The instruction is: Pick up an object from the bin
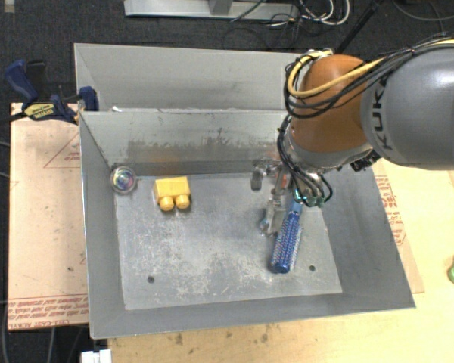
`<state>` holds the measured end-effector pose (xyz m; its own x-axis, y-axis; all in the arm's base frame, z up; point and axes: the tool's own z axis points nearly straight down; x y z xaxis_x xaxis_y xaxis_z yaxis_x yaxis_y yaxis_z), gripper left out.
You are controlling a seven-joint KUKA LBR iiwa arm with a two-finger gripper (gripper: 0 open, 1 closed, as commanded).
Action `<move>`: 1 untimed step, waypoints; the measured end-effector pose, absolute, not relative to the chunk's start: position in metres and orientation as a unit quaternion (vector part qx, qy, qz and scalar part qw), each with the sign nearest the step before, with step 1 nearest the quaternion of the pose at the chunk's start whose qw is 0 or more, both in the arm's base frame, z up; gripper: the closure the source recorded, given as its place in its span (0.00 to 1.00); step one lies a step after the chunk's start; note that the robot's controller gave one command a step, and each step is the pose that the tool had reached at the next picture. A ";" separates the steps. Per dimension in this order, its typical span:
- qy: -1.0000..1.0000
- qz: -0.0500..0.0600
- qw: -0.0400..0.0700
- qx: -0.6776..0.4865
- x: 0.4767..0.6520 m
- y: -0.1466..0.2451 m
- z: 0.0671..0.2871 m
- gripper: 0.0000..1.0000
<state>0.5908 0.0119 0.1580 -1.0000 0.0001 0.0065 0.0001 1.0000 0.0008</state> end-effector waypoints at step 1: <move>-0.977 0.000 0.002 0.211 0.591 -0.059 0.068 0.00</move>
Offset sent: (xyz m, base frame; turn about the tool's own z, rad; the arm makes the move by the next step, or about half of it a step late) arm 0.0016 -0.0693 -0.0880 -0.4316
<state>0.5914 -0.0591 0.0677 -0.9108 -0.4129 0.0030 -0.4129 0.9108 0.0010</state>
